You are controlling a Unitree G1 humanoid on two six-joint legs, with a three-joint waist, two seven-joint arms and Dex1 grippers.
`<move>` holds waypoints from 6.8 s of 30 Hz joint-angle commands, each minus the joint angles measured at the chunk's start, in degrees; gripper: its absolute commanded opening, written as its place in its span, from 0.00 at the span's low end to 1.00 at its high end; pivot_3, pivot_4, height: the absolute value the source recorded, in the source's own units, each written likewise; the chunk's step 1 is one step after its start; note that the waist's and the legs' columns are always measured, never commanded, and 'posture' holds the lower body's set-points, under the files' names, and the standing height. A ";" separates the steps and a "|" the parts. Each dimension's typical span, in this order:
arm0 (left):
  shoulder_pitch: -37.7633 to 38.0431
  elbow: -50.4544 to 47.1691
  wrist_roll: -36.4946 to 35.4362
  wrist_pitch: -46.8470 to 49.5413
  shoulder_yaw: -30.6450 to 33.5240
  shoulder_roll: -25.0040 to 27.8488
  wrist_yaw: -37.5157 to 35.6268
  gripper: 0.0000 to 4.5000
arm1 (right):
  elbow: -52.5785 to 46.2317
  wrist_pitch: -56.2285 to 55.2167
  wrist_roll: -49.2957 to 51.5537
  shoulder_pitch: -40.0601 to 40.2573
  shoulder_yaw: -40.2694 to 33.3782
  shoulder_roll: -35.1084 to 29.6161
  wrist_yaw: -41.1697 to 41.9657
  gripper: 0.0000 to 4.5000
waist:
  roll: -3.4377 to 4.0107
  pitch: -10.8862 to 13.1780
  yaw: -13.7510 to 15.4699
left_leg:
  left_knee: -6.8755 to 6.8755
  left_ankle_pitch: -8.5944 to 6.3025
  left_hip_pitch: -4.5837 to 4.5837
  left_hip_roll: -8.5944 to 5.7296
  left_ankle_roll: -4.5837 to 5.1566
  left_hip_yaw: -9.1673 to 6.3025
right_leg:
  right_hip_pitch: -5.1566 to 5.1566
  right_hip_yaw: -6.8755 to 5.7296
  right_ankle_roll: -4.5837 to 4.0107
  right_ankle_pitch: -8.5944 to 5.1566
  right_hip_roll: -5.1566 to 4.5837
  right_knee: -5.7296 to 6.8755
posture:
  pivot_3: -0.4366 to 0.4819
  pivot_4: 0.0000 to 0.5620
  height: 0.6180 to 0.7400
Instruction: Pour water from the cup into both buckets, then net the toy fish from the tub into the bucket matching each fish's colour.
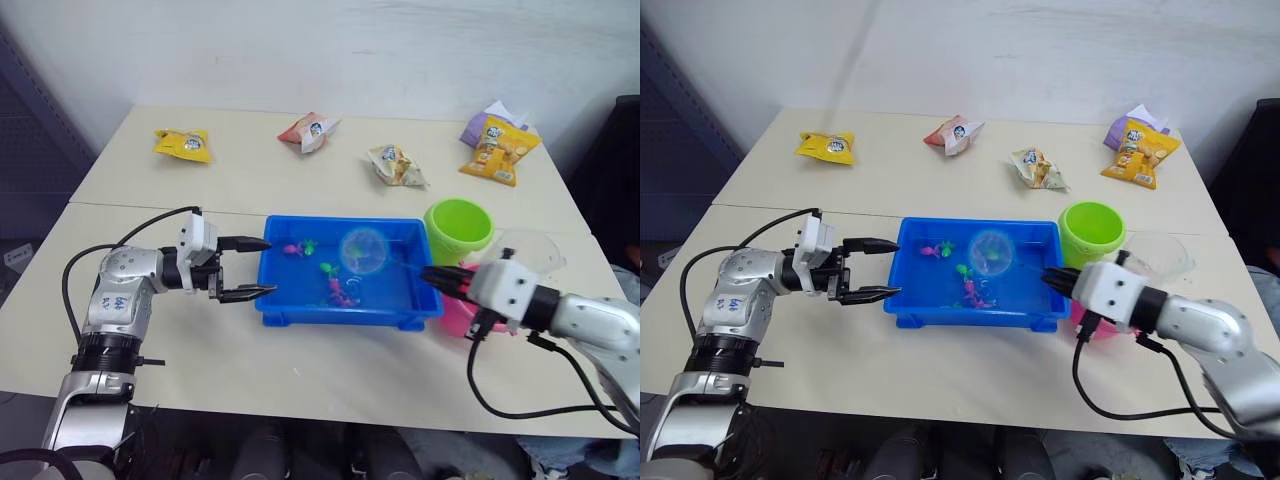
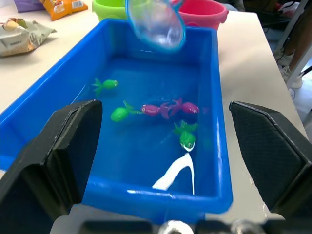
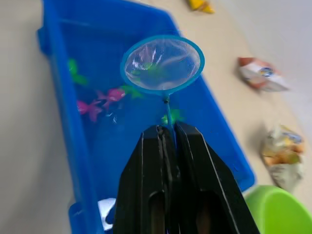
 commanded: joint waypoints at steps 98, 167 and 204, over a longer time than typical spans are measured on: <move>7.86 -21.28 -6.82 15.19 0.35 1.91 6.05 0.99 | 3.01 28.15 6.75 -9.49 -15.49 6.68 15.43 0.00 | 0.08 0.04 -0.98 | -0.50 0.01 0.05 0.01 -0.11 -0.05 | 0.00 -0.11 -0.01 0.00 -0.06 -0.35 | 0.48 0.27 0.98; -8.01 -5.18 -3.22 7.29 -7.27 -12.57 2.04 0.99 | 9.84 -45.74 -70.76 42.66 -45.77 16.58 -63.77 0.00 | 0.15 -0.01 0.03 | -0.76 0.29 0.41 -0.06 -0.49 0.24 | 0.10 0.21 -0.03 -0.02 0.19 -0.26 | 0.48 0.27 0.98; -8.93 -1.87 -2.22 3.94 -6.92 -13.78 2.32 0.99 | 1.95 -37.01 -65.80 43.69 -42.99 15.84 -61.40 0.00 | 0.25 -0.06 -0.02 | -0.75 0.35 0.39 -0.10 -0.50 0.26 | 0.04 0.24 -0.02 -0.05 0.18 -0.16 | 0.48 0.27 0.98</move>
